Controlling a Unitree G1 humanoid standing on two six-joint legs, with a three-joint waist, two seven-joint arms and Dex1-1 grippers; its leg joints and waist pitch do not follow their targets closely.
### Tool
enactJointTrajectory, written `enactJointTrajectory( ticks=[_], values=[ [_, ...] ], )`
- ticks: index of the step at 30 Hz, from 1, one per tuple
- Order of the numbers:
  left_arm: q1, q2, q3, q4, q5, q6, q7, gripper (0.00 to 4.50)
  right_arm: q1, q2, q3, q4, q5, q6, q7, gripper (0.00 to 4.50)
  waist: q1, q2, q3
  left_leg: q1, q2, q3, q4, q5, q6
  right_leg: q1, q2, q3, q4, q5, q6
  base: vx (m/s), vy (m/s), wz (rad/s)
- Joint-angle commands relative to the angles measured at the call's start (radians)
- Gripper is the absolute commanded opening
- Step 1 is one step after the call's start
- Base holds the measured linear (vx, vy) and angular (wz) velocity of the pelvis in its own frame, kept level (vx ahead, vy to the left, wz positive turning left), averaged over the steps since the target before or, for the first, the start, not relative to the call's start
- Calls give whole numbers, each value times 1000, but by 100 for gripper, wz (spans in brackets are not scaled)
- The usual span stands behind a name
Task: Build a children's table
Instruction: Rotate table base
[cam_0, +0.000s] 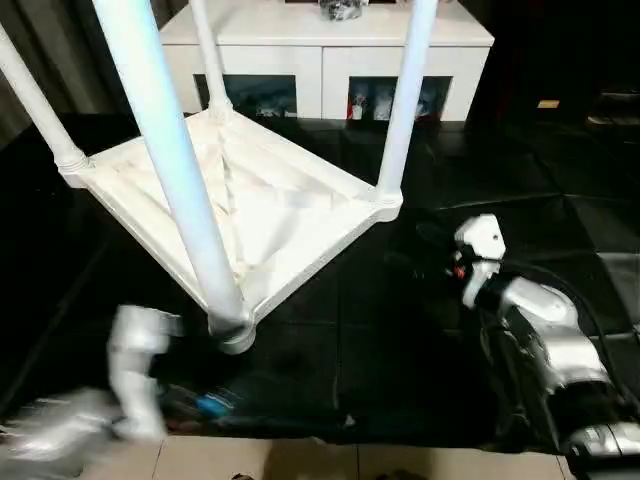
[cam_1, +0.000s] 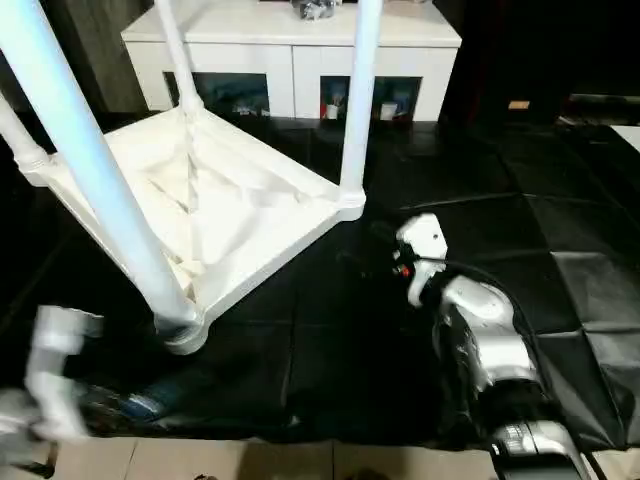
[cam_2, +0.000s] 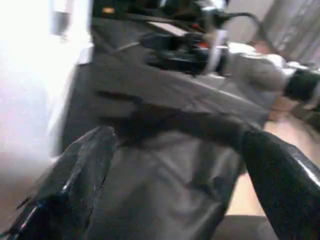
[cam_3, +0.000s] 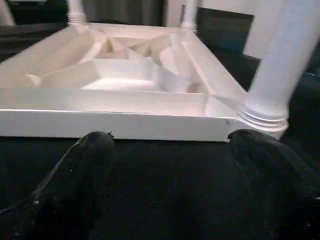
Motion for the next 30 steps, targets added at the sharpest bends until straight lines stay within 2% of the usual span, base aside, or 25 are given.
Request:
enactJointTrajectory(
  ticks=[1,7,9,10,11,13,17,21,23,24,25,26,27,30],
  values=[
    [10,29,43,17,-17,10,-23,446,3,-10,17,-42,12,24,12,414,0,-3,-44,16,22,-15,-102,-413,14,35,-13,19,-89,-434,-149,0,0,0],
    [7,83,103,58,-26,15,-41,446,5,-6,11,-41,-5,31,-7,414,-1,1,-44,24,23,-16,-102,-436,-6,29,-12,23,-91,-436,-153,0,0,0],
    [-31,92,129,87,-27,-5,-40,446,11,-3,2,-59,-16,55,-22,414,0,1,-45,25,22,-14,-102,-427,-6,29,-10,23,-90,-418,-158,0,0,0],
    [-36,92,130,89,-27,-5,-39,446,11,-2,1,-60,-17,57,-24,414,3,2,-46,27,23,-13,-101,-417,-8,29,-10,24,-88,-396,-165,0,0,0],
    [-68,93,131,101,-32,-5,-36,446,11,-1,0,-60,-23,63,-35,414,4,1,-46,24,22,-14,-103,-404,-8,33,-11,24,-85,-384,-168,0,0,0],
    [-84,93,128,106,-33,-4,-34,446,11,-1,0,-59,-23,64,-39,414,6,3,-48,27,22,-13,-101,-396,-9,32,-12,25,-83,-367,-175,0,0,0],
    [-192,65,82,156,-16,2,-6,446,-6,12,5,-16,-51,57,-89,414,5,2,-51,23,20,-12,-100,-359,-10,41,-13,25,-75,-310,-193,0,0,0],
    [-261,28,48,195,4,6,18,446,-21,29,12,15,-77,72,-126,414,4,0,-55,20,19,-10,-95,-317,-5,45,-14,25,-72,-279,-207,0,0,0],
    [-312,-7,23,221,9,2,31,446,-32,40,21,40,-102,79,-152,414,4,-3,-57,20,18,-9,-93,-298,-2,47,-15,25,-71,-262,-215,0,0,0],
    [-363,-38,-9,247,31,-9,49,446,-50,49,33,84,-139,76,-201,414,3,-2,-58,19,18,-9,-93,-293,-1,48,-15,25,-69,-258,-219,0,0,0],
    [-363,-38,-9,247,31,-9,49,446,-50,49,33,84,-139,76,-201,414,4,-4,-57,19,18,-9,-93,-288,-3,46,-15,24,-72,-263,-218,0,0,0],
    [-376,-46,-19,252,33,-10,47,446,-57,51,36,100,-153,73,-222,414,5,-3,-61,19,18,-8,-89,-268,-3,50,-17,25,-67,-236,-228,0,0,0],
    [-412,-76,-53,248,29,-6,45,446,-80,63,32,145,-172,77,-280,414,5,-3,-60,17,18,-8,-89,-258,-3,51,-17,25,-66,-226,-230,0,0,0],
    [-452,-113,-94,224,2,22,45,446,-104,76,31,181,-184,68,-316,414,6,-5,-64,17,16,-4,-84,-220,9,54,-15,24,-61,-174,-250,0,0,0]
  ],
)
